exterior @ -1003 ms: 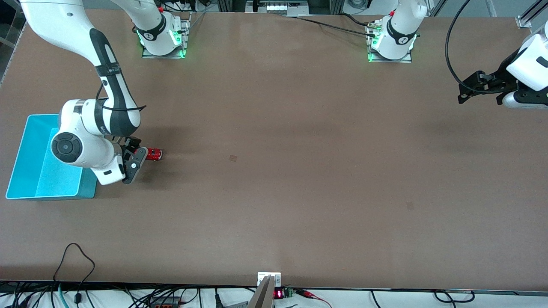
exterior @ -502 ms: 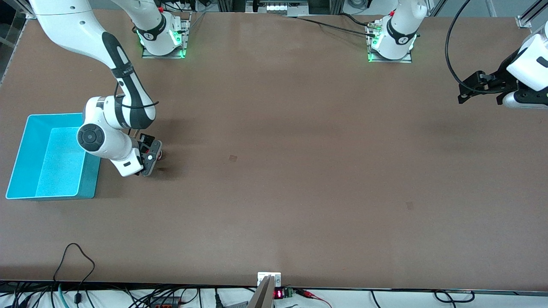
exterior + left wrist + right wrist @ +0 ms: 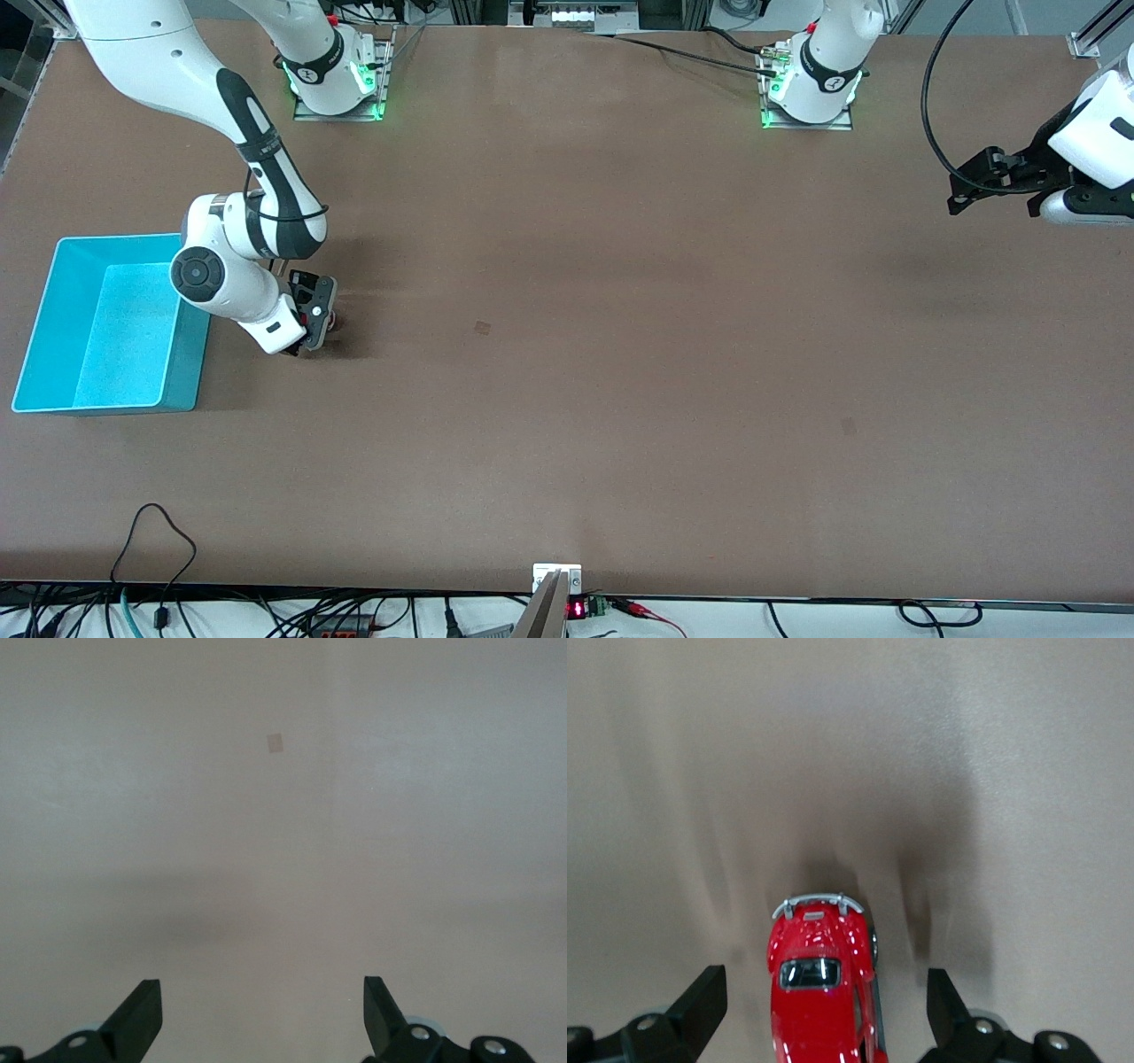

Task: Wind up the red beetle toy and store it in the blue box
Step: 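Lower the right gripper and grasp the red car, then carry the red car with the right gripper into the cyan box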

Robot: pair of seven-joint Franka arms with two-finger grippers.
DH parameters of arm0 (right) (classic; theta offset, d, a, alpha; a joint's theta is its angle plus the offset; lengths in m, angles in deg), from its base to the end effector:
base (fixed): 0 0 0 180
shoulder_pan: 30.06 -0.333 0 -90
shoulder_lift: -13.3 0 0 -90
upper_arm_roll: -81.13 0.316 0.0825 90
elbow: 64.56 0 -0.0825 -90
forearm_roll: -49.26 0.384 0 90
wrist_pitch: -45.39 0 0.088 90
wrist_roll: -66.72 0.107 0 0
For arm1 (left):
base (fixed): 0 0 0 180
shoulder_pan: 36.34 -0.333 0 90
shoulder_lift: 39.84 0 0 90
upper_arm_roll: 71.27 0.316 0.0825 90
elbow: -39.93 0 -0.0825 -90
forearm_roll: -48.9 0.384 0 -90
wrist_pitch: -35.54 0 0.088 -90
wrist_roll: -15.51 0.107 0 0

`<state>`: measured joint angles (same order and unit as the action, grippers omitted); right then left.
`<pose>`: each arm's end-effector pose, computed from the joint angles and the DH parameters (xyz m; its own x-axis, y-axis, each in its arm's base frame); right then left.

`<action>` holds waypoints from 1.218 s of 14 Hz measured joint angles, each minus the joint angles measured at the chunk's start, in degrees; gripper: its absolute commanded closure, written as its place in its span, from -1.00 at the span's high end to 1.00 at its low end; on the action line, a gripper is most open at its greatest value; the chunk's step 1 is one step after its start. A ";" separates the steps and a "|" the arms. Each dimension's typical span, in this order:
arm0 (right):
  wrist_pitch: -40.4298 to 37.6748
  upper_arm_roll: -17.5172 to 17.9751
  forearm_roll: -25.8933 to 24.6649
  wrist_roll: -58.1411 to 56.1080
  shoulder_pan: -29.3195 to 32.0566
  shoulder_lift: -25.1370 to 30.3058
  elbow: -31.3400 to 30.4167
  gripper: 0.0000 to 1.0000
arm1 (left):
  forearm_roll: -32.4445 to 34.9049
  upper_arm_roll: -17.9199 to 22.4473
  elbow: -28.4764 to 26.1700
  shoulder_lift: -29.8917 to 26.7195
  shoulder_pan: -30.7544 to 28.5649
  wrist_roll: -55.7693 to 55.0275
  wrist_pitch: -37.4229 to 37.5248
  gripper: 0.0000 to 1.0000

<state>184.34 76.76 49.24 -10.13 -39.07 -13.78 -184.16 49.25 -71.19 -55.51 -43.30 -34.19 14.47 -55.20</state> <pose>0.5684 0.0457 0.1841 0.1376 0.9884 -0.0643 0.9820 -0.1446 -0.1218 0.5352 -0.0187 0.6137 0.9996 -0.0181 -0.0215 -0.0182 -0.9998 -0.0064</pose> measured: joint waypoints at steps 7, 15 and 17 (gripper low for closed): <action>0.02 0.11 0.00 -2.83 0.50 1.04 -1.04 -0.67 | 0.00 -0.11 0.25 0.00 0.12 0.00 0.00 1.00; 0.67 0.45 1.67 3.70 0.51 5.26 4.99 -0.67 | 0.00 -0.23 0.31 0.02 0.17 0.00 0.00 1.00; 0.18 0.08 2.50 10.88 0.67 6.96 7.43 -0.67 | 0.00 -0.23 0.33 0.05 0.17 0.00 0.00 1.00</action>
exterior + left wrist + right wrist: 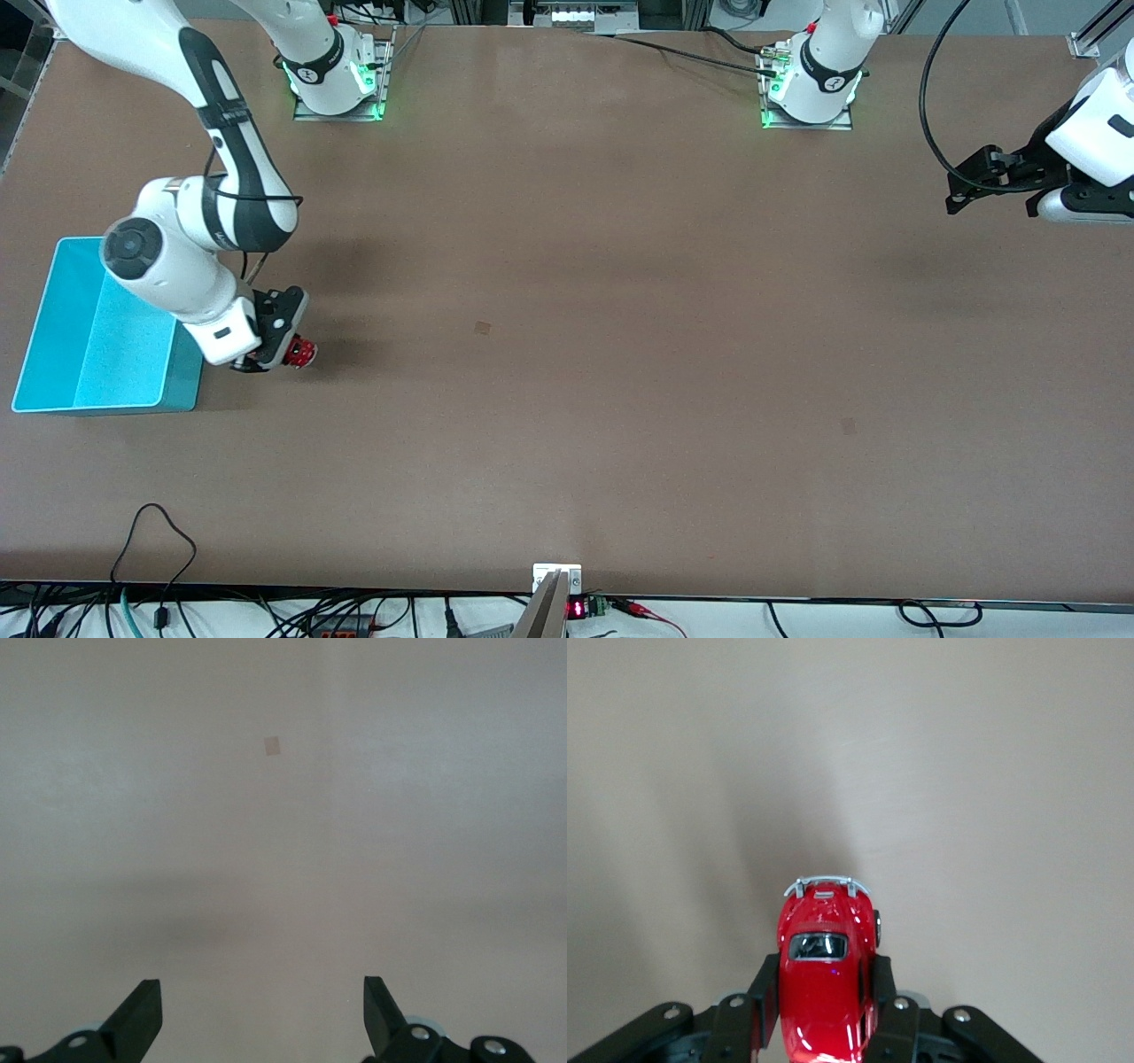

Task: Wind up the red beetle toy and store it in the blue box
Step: 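Carry the red car with the right gripper into the cyan box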

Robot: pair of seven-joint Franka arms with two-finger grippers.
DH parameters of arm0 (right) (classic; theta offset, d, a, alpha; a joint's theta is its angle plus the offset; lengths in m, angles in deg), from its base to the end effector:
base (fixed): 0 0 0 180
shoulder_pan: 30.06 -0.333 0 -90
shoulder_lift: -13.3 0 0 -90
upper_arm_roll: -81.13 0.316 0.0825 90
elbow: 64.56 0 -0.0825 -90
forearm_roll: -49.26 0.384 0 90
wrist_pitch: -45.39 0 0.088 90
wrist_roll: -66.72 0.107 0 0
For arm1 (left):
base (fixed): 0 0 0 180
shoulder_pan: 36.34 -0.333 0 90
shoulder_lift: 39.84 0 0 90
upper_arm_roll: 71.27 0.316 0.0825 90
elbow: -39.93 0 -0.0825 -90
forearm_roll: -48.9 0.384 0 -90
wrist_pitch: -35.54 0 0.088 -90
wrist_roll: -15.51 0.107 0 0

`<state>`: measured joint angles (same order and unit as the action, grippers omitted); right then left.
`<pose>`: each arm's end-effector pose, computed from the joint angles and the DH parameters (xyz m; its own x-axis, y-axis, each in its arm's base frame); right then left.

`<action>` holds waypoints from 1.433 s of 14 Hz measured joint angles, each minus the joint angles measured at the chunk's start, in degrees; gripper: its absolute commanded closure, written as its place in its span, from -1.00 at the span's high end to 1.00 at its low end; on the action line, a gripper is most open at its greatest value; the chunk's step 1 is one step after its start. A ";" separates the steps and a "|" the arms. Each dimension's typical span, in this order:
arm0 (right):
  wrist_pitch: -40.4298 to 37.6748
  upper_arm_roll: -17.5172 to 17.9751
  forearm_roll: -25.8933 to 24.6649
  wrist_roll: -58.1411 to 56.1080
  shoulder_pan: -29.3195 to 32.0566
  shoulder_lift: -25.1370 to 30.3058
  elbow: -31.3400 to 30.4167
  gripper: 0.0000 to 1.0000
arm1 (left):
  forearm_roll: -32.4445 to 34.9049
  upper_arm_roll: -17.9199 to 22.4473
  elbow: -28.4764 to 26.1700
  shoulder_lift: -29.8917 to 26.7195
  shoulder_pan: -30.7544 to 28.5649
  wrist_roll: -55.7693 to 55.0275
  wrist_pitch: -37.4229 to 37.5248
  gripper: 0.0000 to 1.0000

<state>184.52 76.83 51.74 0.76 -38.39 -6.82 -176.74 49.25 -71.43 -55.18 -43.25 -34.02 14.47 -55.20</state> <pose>0.6241 0.0464 0.3087 0.3622 0.9305 0.0546 0.9244 -0.3661 0.1071 0.5356 -0.0226 0.6160 0.9995 -0.0252 -0.0166 -0.0253 -0.9997 -0.0066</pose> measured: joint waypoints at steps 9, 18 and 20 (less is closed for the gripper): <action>-0.14 -3.53 1.87 48.60 4.56 -1.03 1.95 -0.86 | 0.00 -0.01 0.05 0.02 0.01 0.00 0.00 1.00; -7.98 -5.83 2.47 52.00 13.64 -1.14 6.88 -1.00 | 0.00 -0.02 0.07 0.05 0.01 0.00 0.00 1.00; -8.67 -5.83 2.46 49.25 15.02 -1.77 6.99 -1.00 | 0.00 -0.02 0.07 0.05 0.02 0.00 0.00 1.00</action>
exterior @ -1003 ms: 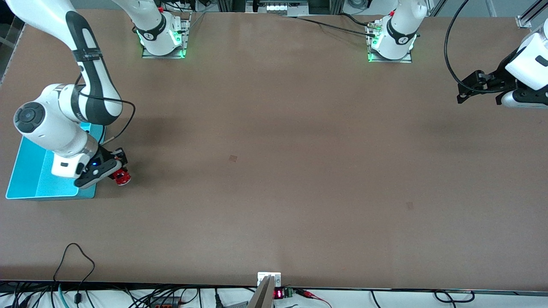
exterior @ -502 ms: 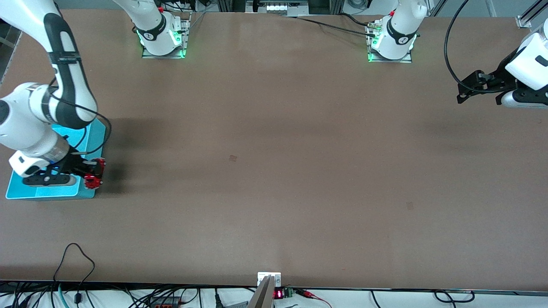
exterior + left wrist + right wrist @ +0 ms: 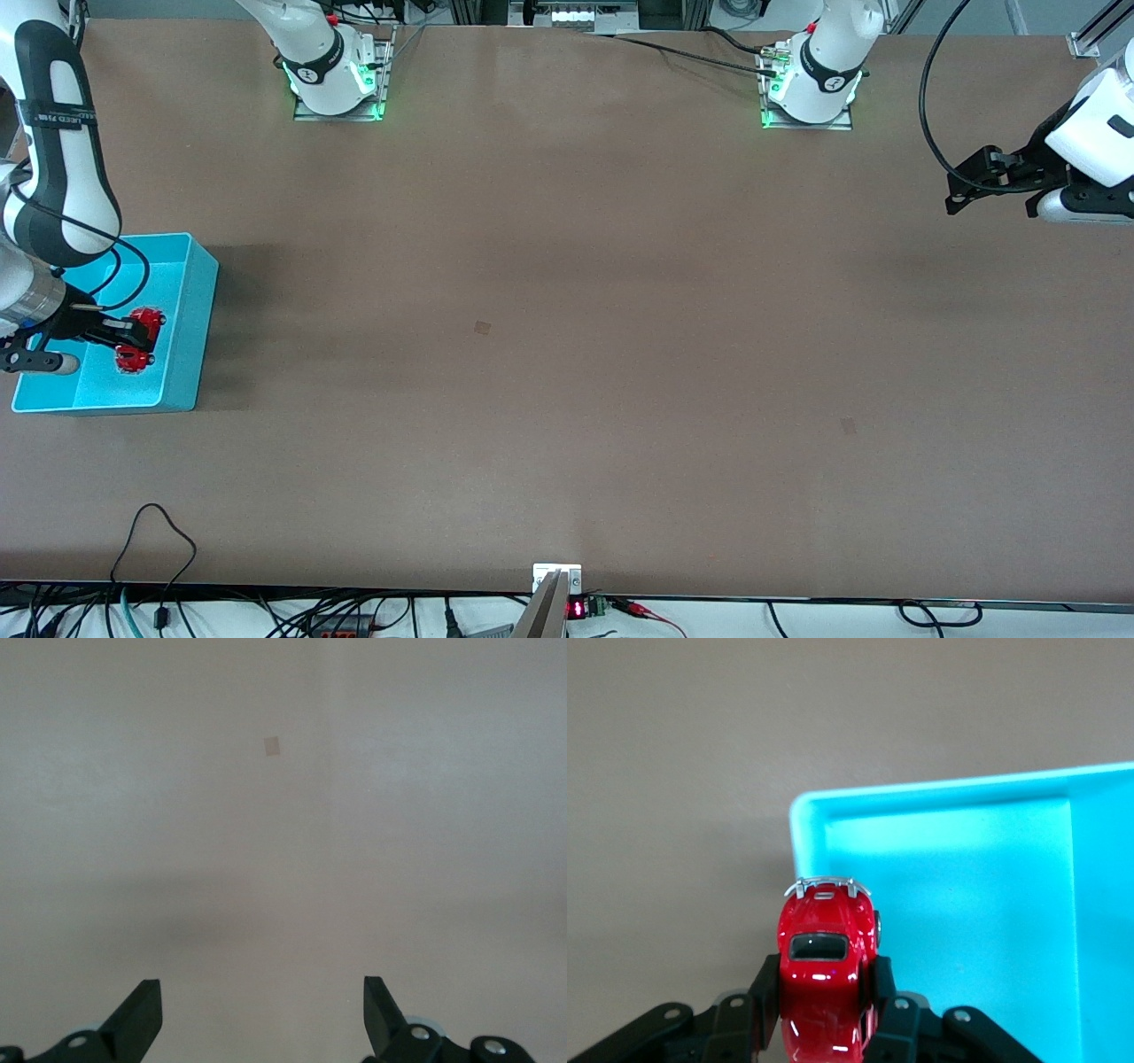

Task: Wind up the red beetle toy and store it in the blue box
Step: 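Carry the red car with the right gripper into the cyan box, then open the right gripper to release the car in the box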

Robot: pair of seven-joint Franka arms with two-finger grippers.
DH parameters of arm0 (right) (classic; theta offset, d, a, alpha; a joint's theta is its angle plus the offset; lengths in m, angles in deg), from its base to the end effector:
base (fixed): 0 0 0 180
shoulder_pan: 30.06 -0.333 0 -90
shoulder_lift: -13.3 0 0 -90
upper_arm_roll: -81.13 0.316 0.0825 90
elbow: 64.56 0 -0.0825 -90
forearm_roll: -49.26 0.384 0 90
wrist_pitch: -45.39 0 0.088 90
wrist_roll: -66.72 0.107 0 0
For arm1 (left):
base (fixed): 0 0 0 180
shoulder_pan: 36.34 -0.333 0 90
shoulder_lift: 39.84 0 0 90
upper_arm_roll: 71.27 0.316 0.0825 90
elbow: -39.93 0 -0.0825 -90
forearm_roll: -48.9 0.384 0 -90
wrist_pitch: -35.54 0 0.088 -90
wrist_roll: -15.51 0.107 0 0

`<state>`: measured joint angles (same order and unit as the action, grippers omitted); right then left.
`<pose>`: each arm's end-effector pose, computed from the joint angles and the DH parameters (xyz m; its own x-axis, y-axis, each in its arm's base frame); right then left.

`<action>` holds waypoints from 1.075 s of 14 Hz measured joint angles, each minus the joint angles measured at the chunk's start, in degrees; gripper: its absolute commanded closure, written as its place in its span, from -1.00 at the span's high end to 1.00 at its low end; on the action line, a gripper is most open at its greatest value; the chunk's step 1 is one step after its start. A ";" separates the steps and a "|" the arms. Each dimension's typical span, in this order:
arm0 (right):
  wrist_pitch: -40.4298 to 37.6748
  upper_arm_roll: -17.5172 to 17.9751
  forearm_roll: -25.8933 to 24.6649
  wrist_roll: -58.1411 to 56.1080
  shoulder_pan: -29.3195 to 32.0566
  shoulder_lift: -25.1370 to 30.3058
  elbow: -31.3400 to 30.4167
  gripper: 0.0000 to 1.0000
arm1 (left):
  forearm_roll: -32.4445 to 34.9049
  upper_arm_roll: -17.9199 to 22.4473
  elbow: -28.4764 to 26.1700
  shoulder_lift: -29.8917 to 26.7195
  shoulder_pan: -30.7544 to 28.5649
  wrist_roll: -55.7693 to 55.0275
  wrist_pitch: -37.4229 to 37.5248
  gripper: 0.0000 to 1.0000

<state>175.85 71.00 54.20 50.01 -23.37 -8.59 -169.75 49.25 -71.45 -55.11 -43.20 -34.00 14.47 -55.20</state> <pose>0.6199 -0.1769 0.3315 0.9971 -0.0405 0.0642 -0.0416 -0.9990 0.0156 0.5358 -0.0230 0.6161 0.9995 -0.0259 -0.0163 -0.0260 -0.9996 -0.0066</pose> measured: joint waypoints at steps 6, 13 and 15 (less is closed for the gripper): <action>-0.02 -0.01 -0.05 -4.21 3.74 -4.25 0.15 -1.00 | 0.00 -0.01 0.12 0.05 0.02 0.00 -0.02 1.00; 1.27 -0.03 -0.06 -9.16 7.54 -8.63 1.20 -1.00 | 0.00 -0.01 0.16 0.05 0.02 0.00 -0.02 1.00; 2.21 -0.03 -0.06 -9.39 7.95 -10.32 1.37 -1.00 | 0.00 -0.01 0.17 0.06 0.02 0.00 -0.02 1.00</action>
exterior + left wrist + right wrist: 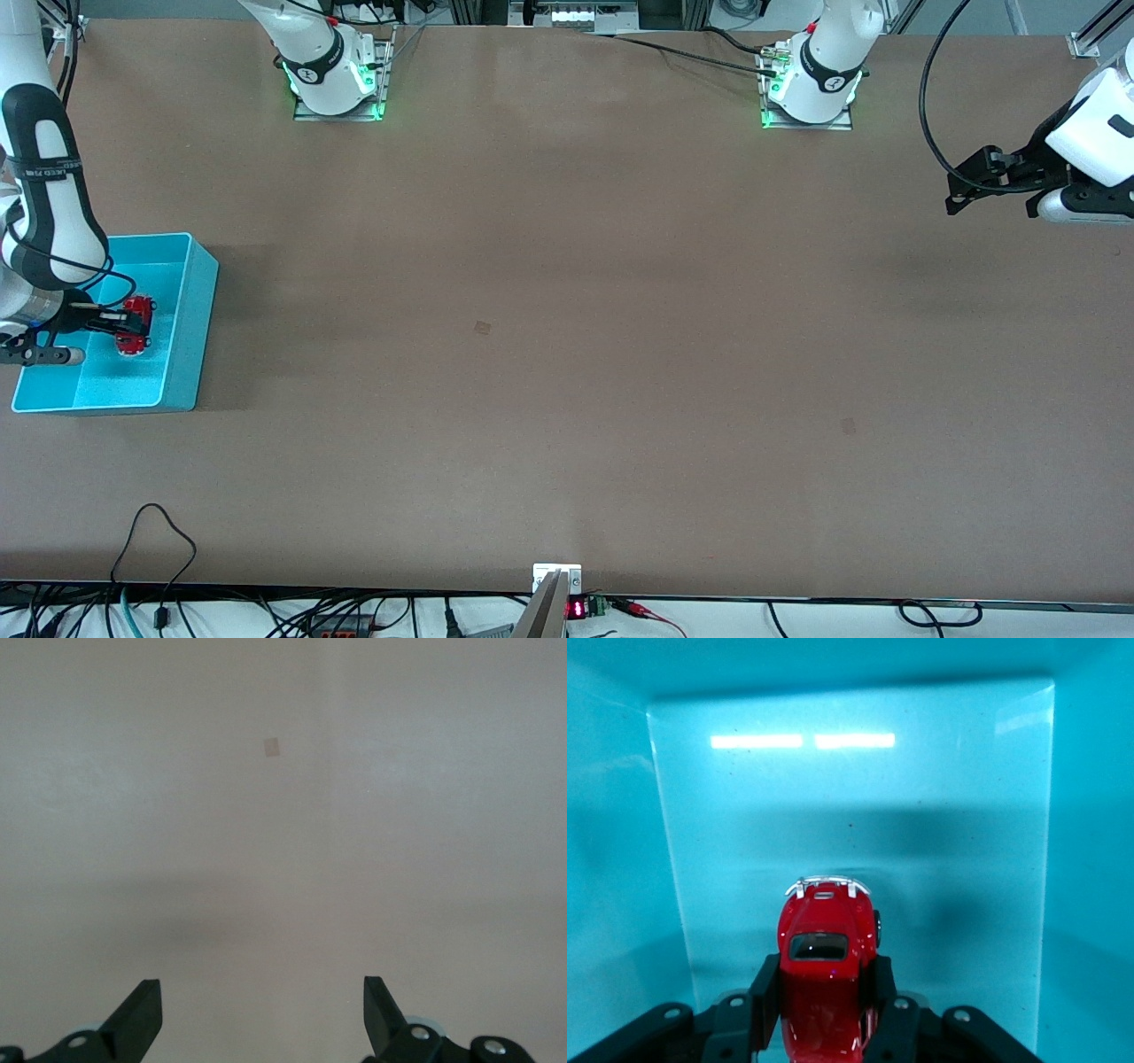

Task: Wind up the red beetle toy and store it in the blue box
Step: 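Open the right gripper to release the car in the box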

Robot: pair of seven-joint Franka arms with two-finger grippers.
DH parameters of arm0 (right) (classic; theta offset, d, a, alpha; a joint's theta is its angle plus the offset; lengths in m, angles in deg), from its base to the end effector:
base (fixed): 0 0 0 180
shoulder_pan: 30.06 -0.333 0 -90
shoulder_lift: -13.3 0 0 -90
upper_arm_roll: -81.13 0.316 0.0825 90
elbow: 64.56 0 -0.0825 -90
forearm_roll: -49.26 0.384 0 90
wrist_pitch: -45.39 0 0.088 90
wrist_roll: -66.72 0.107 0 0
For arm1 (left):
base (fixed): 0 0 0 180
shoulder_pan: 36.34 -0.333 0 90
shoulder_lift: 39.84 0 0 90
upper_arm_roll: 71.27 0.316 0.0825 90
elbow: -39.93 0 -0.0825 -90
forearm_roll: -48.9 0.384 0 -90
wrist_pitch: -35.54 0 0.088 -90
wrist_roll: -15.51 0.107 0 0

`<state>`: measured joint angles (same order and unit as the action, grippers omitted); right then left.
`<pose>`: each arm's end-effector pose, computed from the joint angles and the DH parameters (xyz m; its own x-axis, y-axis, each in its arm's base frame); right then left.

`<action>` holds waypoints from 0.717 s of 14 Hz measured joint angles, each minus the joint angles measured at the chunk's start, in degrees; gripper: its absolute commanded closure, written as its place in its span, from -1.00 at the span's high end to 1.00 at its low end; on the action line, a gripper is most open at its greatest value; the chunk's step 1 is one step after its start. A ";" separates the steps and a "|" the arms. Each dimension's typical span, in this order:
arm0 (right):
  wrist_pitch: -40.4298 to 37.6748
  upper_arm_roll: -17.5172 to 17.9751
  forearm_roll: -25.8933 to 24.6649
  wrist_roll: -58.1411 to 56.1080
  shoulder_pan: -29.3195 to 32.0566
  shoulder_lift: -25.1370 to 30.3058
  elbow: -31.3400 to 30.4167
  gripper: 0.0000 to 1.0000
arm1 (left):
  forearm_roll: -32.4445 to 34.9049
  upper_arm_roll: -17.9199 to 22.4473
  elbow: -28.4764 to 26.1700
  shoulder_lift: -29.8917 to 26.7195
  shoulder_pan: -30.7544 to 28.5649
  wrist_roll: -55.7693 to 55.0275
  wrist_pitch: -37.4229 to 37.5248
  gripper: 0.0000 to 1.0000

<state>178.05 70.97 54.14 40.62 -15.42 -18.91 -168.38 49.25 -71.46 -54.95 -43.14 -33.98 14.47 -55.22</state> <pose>0.5908 -0.2628 0.2303 0.9982 -0.0124 -0.0580 -0.0119 -0.9999 0.0099 0.5363 -0.0233 0.6169 0.9996 -0.0264 -0.0142 -0.0265 -0.9996 -0.0066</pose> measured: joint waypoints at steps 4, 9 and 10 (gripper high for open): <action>0.57 0.01 0.00 -0.57 0.75 -2.31 0.04 -0.16 | 0.00 0.00 0.01 0.03 0.00 0.00 0.00 1.00; 1.21 0.12 3.97 -0.90 1.03 -2.65 0.75 1.00 | 0.00 0.00 0.02 0.03 0.00 0.00 0.00 1.00; 1.22 0.31 4.31 -0.90 1.00 -2.48 1.27 1.00 | 0.00 0.00 0.02 0.03 0.00 0.00 0.00 1.00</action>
<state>179.27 71.28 58.45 39.73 -14.42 -21.40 -167.11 49.25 -71.46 -54.93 -43.11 -33.98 14.47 -55.22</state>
